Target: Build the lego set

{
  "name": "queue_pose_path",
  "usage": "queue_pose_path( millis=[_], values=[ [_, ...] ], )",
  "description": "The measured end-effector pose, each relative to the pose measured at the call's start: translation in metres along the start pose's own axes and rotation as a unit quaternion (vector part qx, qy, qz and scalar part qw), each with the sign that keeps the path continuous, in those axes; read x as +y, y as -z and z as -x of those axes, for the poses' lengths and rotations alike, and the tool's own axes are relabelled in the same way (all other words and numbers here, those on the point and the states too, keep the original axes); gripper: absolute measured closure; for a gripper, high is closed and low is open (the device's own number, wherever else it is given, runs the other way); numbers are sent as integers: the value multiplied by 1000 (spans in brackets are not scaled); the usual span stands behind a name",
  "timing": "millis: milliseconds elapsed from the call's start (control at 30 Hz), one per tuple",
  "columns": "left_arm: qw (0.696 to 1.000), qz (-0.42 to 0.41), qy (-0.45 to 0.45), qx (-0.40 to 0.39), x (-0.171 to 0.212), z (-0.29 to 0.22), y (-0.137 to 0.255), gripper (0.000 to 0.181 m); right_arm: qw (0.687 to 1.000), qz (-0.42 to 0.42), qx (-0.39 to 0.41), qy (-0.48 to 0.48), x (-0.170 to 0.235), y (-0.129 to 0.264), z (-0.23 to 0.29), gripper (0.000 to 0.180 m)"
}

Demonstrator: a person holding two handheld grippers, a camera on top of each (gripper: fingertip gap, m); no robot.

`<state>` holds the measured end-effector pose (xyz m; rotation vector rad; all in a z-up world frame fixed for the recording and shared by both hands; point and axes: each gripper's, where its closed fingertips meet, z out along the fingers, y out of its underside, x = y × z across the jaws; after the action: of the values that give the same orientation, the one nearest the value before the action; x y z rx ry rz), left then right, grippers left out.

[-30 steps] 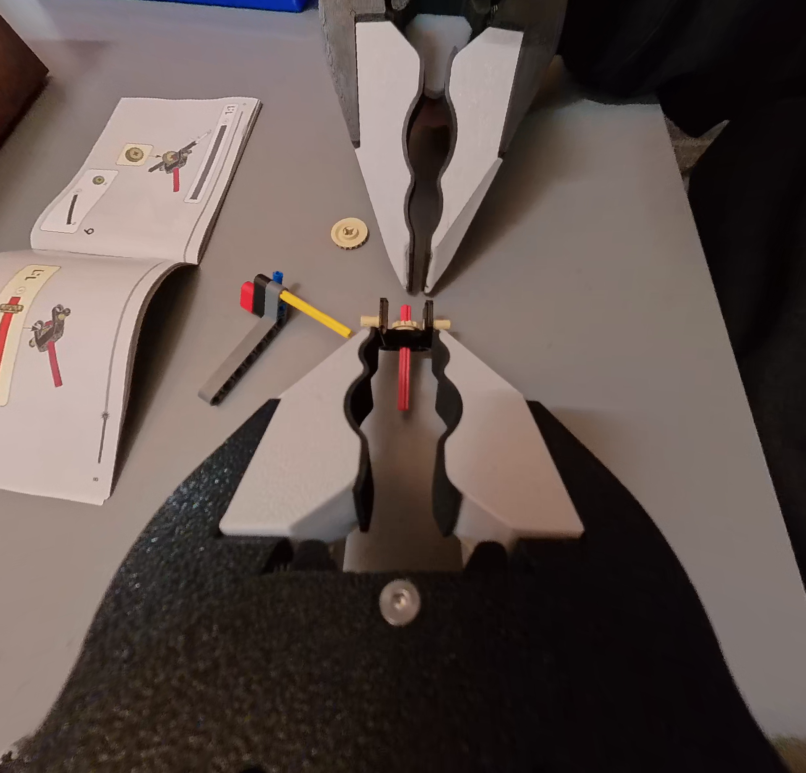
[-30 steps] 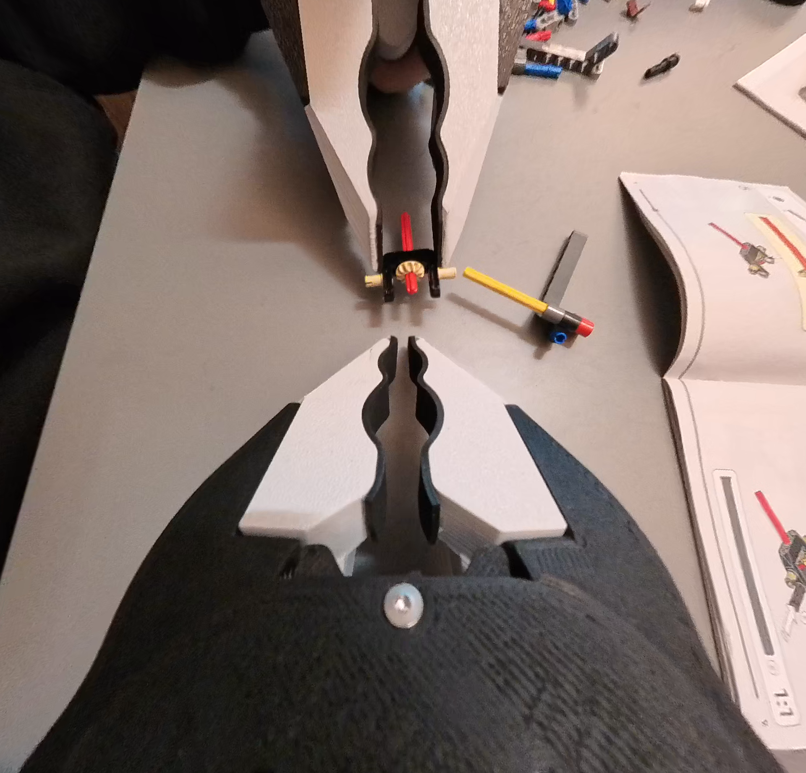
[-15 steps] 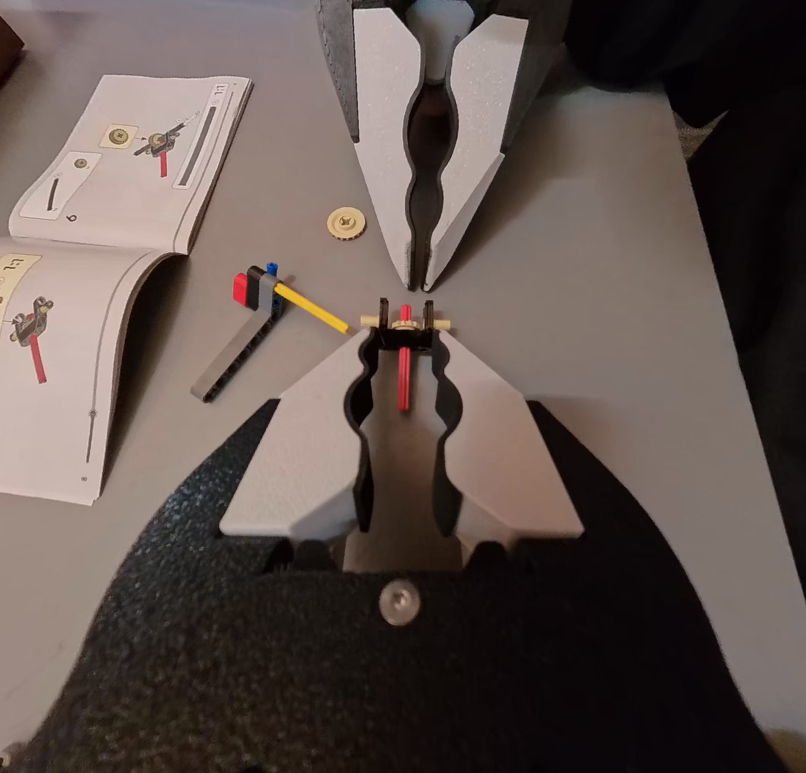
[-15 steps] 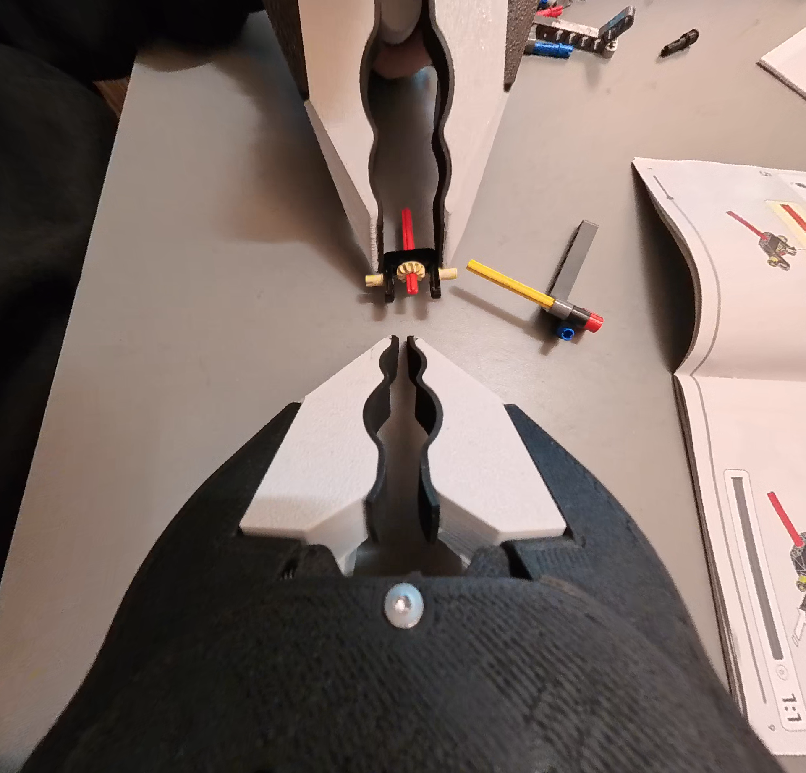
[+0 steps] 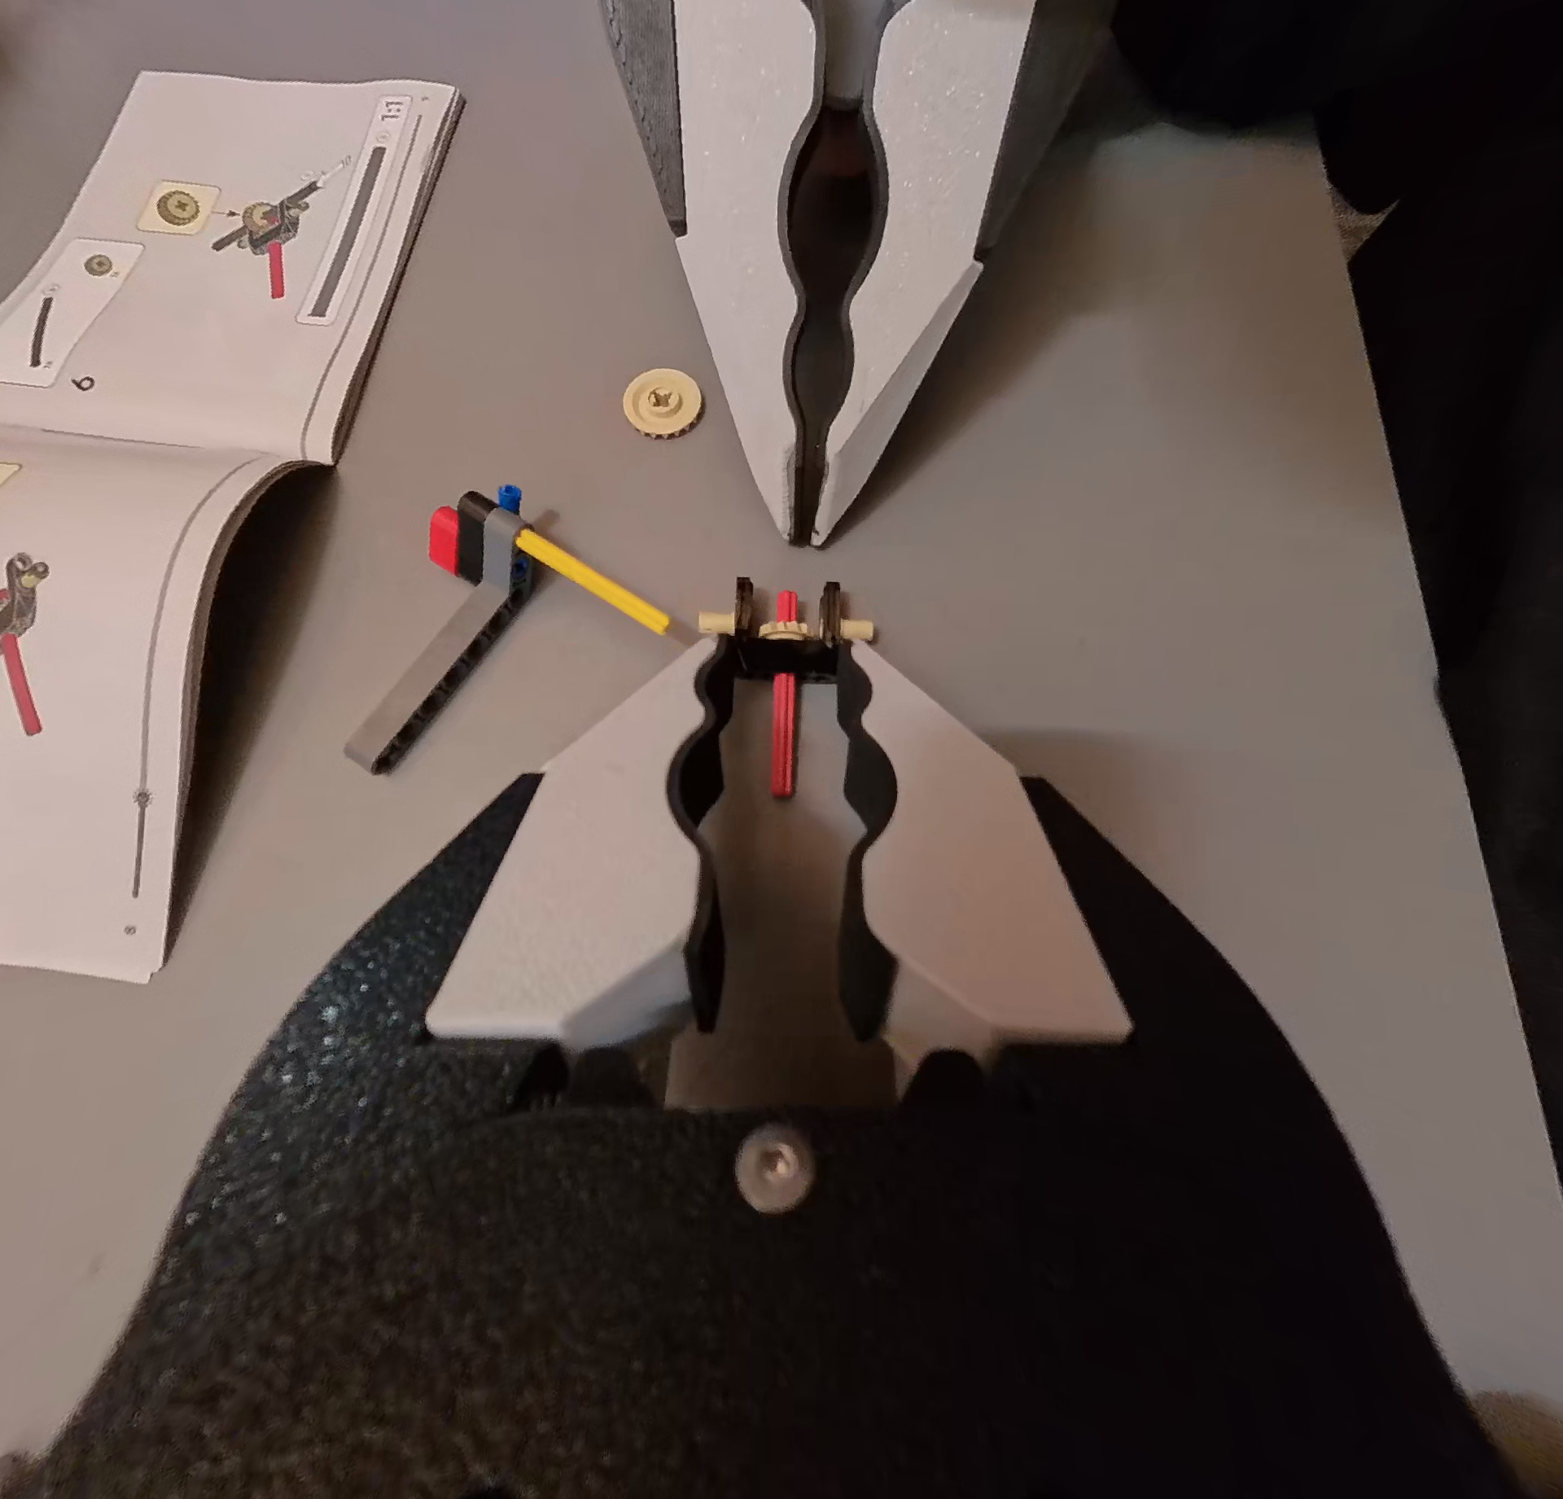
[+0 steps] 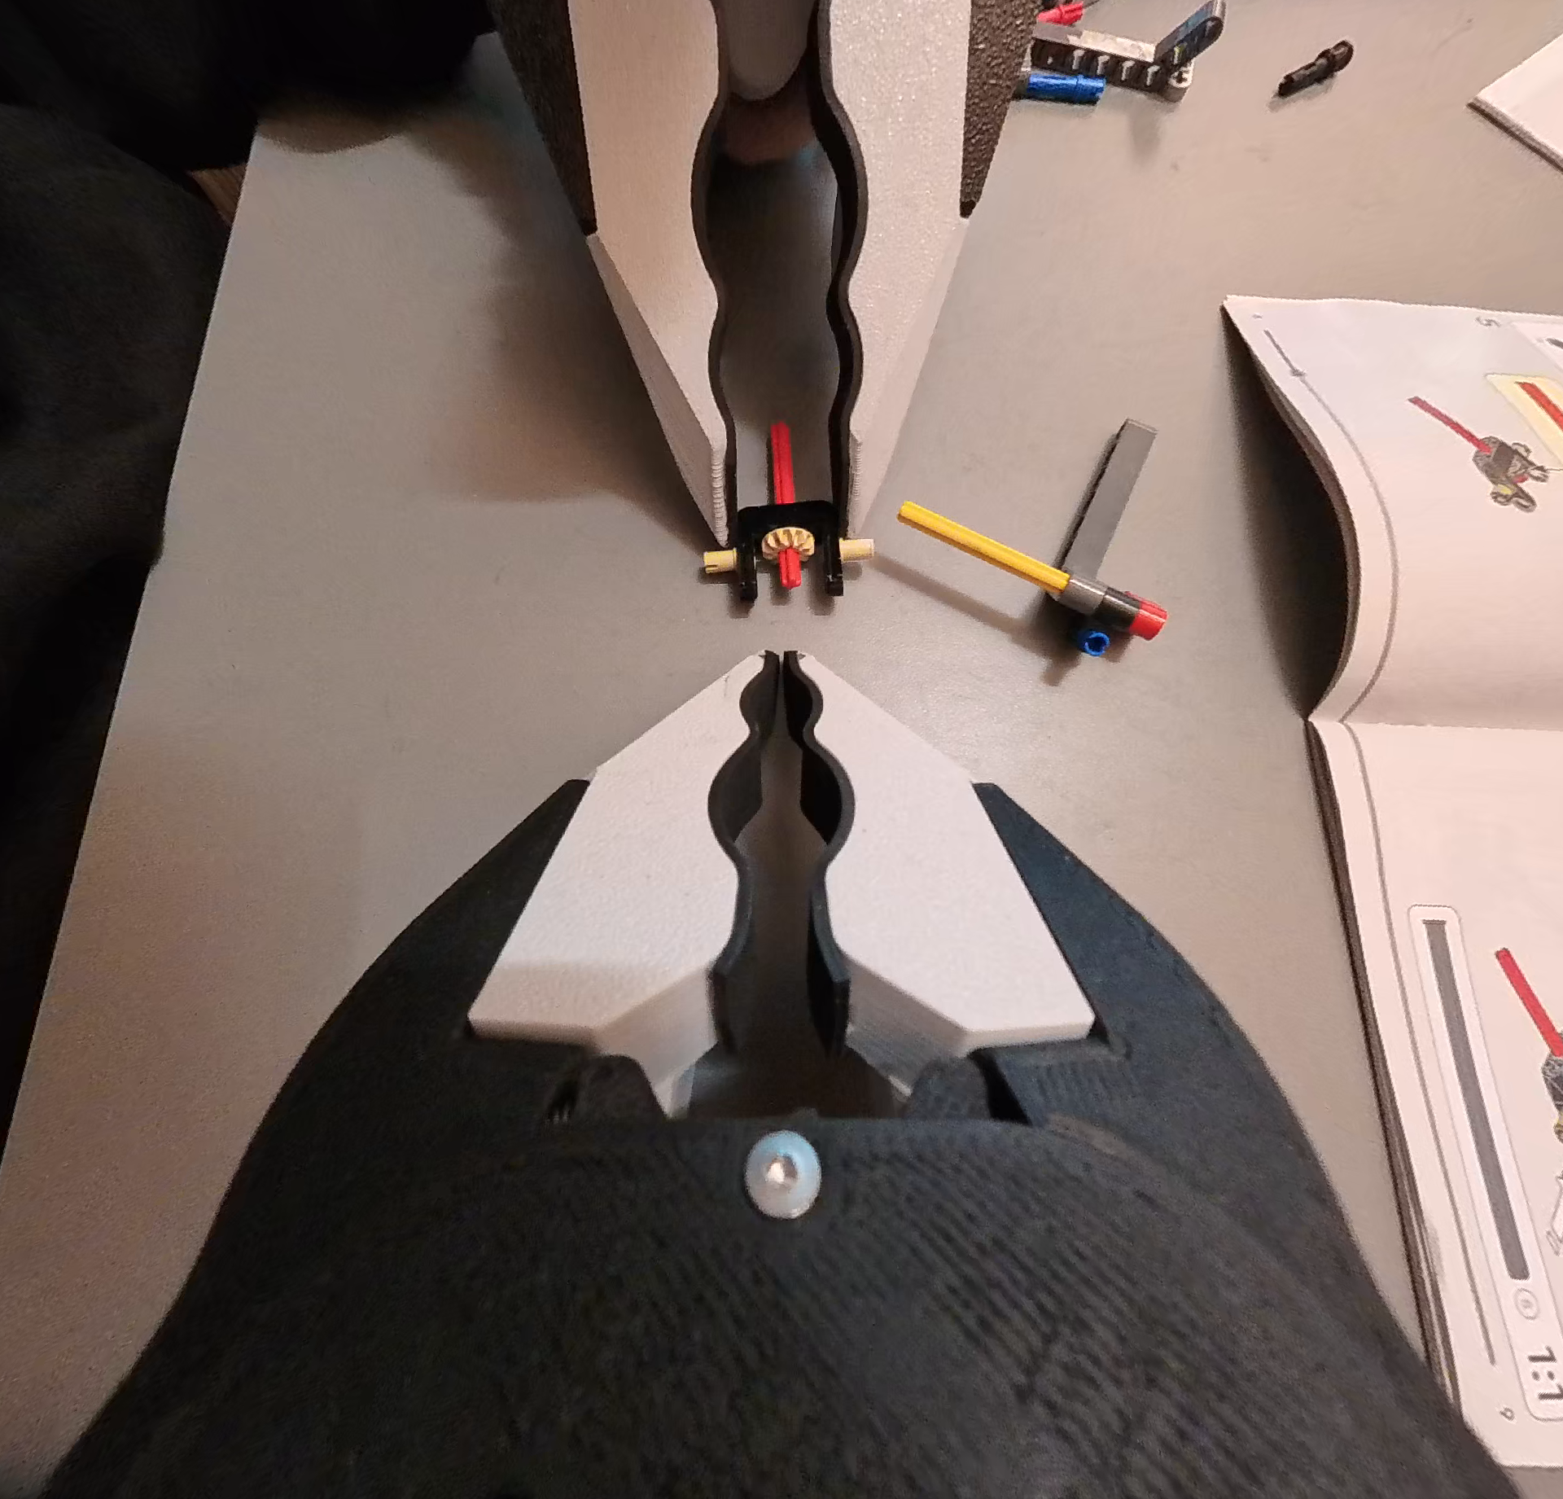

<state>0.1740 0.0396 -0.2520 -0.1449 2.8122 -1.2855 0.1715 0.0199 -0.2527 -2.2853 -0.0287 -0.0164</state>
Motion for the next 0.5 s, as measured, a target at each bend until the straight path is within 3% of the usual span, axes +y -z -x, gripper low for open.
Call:
queue_pose_path(
  millis=[500],
  values=[
    [1000,0,-3,0,0,0,0,158,1000,0,-2,-4,0,0,0,180]
  ],
)
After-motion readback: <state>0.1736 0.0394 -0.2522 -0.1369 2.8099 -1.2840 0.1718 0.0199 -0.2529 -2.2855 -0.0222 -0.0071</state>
